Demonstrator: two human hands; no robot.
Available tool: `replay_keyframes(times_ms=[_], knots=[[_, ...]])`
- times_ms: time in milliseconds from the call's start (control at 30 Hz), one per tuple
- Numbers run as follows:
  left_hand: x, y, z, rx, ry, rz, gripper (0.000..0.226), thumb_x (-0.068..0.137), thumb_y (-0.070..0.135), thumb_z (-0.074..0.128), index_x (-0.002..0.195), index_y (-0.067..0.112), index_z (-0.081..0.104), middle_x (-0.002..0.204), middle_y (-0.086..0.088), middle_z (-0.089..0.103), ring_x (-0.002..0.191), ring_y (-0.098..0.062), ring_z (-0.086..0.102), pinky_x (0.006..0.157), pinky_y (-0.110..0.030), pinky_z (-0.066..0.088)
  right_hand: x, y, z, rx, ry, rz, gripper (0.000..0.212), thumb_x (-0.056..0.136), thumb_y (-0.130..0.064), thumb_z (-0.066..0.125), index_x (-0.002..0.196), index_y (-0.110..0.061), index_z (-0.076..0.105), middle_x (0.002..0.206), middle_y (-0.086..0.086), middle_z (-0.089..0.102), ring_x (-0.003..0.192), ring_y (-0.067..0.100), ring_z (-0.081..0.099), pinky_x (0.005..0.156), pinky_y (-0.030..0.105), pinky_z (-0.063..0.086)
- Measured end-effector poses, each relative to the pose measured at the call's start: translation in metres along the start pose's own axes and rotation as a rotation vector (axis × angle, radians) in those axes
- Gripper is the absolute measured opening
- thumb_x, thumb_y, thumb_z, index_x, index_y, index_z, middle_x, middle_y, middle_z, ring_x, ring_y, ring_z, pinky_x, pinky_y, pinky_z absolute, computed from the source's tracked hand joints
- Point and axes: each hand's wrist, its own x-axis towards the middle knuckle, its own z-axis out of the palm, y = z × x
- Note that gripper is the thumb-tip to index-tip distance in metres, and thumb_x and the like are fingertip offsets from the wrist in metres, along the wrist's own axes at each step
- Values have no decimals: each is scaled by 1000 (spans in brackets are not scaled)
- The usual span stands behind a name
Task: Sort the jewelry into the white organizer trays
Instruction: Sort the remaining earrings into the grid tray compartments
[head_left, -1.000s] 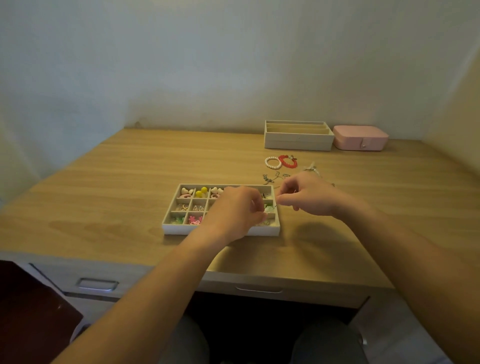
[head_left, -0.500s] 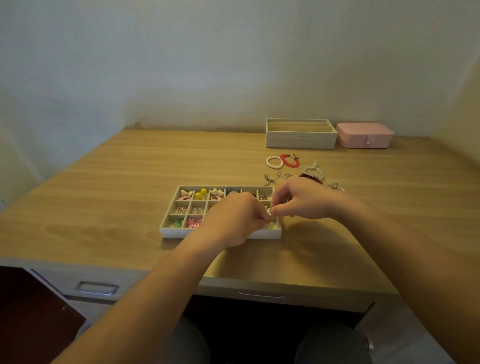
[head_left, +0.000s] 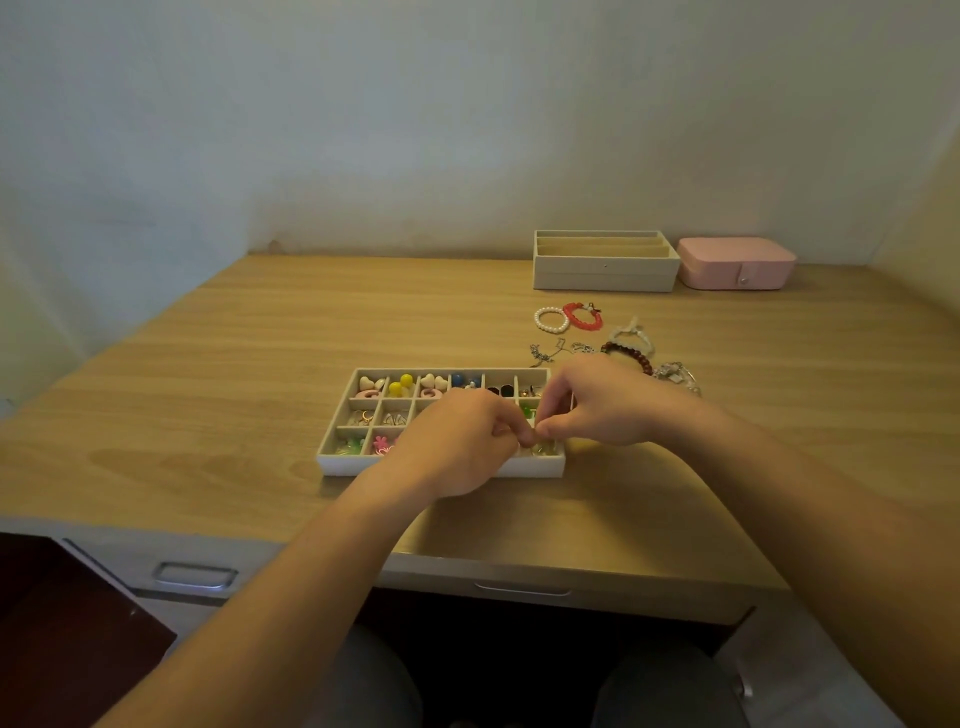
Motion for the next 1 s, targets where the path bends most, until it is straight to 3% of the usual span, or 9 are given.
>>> replay_keyframes(times_ms=[167, 300, 400, 500, 600, 733, 867, 1000], knots=[[2, -3, 2, -19, -16, 12, 26, 97, 19, 55, 98, 31, 78, 93, 8, 68, 77, -7, 57, 65, -22, 41, 2, 0, 4, 8, 39, -9, 5, 88, -28, 78, 84, -27, 80, 78, -12, 71, 75, 4, 63, 63, 20, 44], [4, -7, 4, -97, -4, 11, 23, 95, 20, 58, 93, 32, 78, 88, 7, 69, 78, -11, 61, 70, -30, 50, 2, 1, 5, 22, 68, 1, 8, 83, -28, 83, 77, -28, 78, 75, -12, 70, 73, 3, 64, 63, 22, 48], [4, -8, 4, -127, 36, 12, 21, 94, 20, 59, 92, 30, 78, 85, 10, 66, 64, -6, 51, 59, -25, 39, 2, 2, 5, 23, 99, 5, 9, 82, -32, 83, 76, -28, 76, 74, -11, 71, 73, 4, 65, 64, 28, 54], [5, -10, 3, -118, 33, 17, 26, 95, 16, 56, 94, 32, 76, 91, 10, 65, 64, -3, 49, 60, -21, 35, -2, 3, -1, 101, 131, -7, 8, 88, -30, 75, 81, -28, 77, 76, -14, 69, 76, 4, 64, 65, 26, 53], [4, -11, 1, -28, -1, 32, 32, 97, 12, 53, 101, 36, 73, 106, 6, 65, 76, -2, 50, 69, -22, 39, -10, 6, -9, 162, 41, 10, 22, 92, -18, 63, 83, -29, 79, 69, -24, 65, 69, -7, 58, 59, 13, 43], [5, -10, 0, 78, -43, 60, 34, 100, 14, 50, 113, 39, 71, 118, 9, 55, 102, -8, 46, 90, -27, 40, -18, 4, -9, 144, -61, 24, 26, 94, -18, 59, 92, -32, 80, 91, -16, 65, 85, 3, 59, 72, 20, 47], [7, -6, -1, 98, -57, 66, 36, 100, 14, 50, 110, 39, 74, 108, 14, 51, 100, -8, 48, 87, -24, 36, -17, -2, -6, 68, -117, 27, 28, 96, -17, 56, 97, -31, 80, 90, -24, 64, 88, -1, 58, 74, 16, 42], [10, -3, 0, 170, -55, 70, 34, 99, 17, 50, 109, 40, 73, 114, 9, 56, 104, -11, 51, 94, -32, 46, -17, -7, -7, 42, -102, 36, 26, 96, -18, 55, 97, -27, 80, 92, -21, 65, 90, 4, 61, 74, 18, 48]])
